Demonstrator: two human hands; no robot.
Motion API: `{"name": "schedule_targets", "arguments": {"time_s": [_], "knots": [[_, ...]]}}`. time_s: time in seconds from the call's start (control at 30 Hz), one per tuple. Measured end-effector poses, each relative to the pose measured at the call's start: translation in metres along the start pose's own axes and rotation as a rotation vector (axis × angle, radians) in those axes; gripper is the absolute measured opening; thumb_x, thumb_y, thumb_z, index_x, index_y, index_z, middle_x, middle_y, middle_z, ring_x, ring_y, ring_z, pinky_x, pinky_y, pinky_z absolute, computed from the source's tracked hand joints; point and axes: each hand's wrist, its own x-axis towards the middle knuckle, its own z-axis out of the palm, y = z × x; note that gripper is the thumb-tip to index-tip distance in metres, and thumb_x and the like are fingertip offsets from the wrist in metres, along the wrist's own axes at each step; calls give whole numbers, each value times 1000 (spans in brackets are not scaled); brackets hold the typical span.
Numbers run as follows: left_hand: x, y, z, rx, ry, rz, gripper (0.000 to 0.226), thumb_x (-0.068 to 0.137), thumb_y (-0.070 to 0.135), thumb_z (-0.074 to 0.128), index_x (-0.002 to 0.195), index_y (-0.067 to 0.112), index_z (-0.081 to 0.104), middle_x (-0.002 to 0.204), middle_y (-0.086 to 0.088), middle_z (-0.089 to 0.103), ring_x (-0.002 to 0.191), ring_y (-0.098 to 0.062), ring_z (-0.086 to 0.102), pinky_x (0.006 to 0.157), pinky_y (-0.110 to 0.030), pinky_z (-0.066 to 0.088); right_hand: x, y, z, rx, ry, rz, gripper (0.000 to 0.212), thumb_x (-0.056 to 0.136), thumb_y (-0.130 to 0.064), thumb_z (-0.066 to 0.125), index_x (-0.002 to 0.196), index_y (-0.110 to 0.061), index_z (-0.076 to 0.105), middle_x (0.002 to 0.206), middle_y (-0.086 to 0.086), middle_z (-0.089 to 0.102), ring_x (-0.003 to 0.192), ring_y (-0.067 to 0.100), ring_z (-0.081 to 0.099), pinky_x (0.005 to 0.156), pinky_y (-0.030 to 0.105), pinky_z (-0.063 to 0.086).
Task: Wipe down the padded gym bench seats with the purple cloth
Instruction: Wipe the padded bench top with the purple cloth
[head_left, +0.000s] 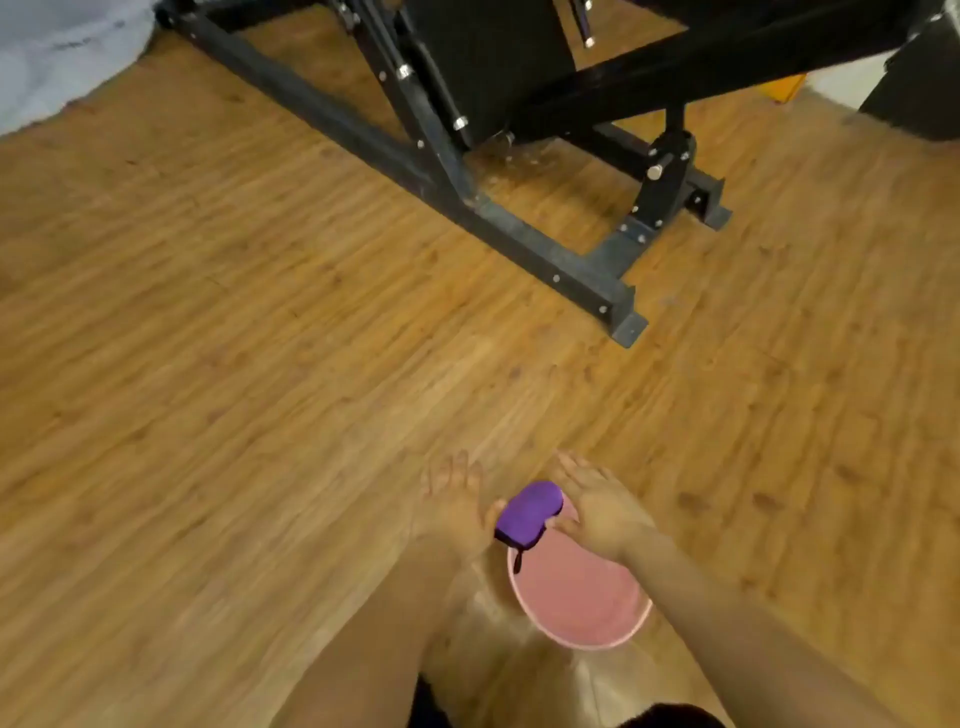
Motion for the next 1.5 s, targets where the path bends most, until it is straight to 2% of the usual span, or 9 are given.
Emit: {"name": "schedule_targets", "arguments": {"time_s": [0.1,0.23,0.37,0.5,0.63,0.8,0.87,1.0,1.5], "knots": [[35,-21,36,28,10,-4,63,102,47,25,153,14,9,161,-7,1,148,-23,1,117,-42,-2,40,24,45,-79,-12,-155,91,86,-57,52,150,-19,0,147,-9,-23,139,5,-19,114,30,-11],[76,-47,74,96,9,-10,60,102,45,25,152,12,14,161,-8,6,147,-24,4,117,-43,0,88,40,94,-103,-72,-312,102,73,-65,54,151,-21,5,151,-14,-8,141,5,-8,116,33,-8],[93,-43,92,92,-26,-21,59,103,44,26,151,11,18,160,-9,8,147,-26,5,117,-46,-1,106,42,117,-176,62,-361,44,87,-33,54,128,-17,52,130,-1,54,123,19,46,102,29,26],[74,-11,71,105,-43,41,58,103,44,26,150,12,19,161,-7,9,147,-23,5,118,-48,-3,95,39,98,-225,88,-362,30,88,-11,46,113,-20,59,115,-3,62,108,19,56,90,26,33],[34,20,16,121,-82,53,65,98,48,15,152,11,15,161,-8,6,147,-24,4,117,-49,-4,62,36,31,-214,286,-347,34,59,-6,68,90,-17,70,89,-2,71,79,14,68,80,24,49],[-21,61,-92,141,48,64,63,103,40,25,153,13,0,161,-6,-5,148,-23,-3,117,-44,-4,-3,19,-102,-342,410,-274,46,69,-18,37,95,-15,75,97,3,73,85,16,70,73,29,55],[-48,81,-146,161,87,84,62,103,39,25,153,12,-1,161,-6,-5,148,-23,-3,117,-42,-4,-34,7,-156,-349,460,-269,35,65,-18,58,94,-14,75,96,4,73,83,18,71,70,29,56],[-103,122,-253,175,144,145,62,103,38,25,153,11,0,161,-8,-1,148,-23,0,117,-41,-3,-94,-14,-259,-312,476,-212,64,31,-14,90,93,-12,76,97,5,73,82,20,71,68,29,56],[-148,272,-456,270,312,429,64,102,45,26,153,12,6,161,-8,5,148,-23,2,119,-42,1,-231,9,-487,-382,685,-29,62,34,-26,92,94,-18,76,97,0,73,87,13,70,72,26,55]]}}
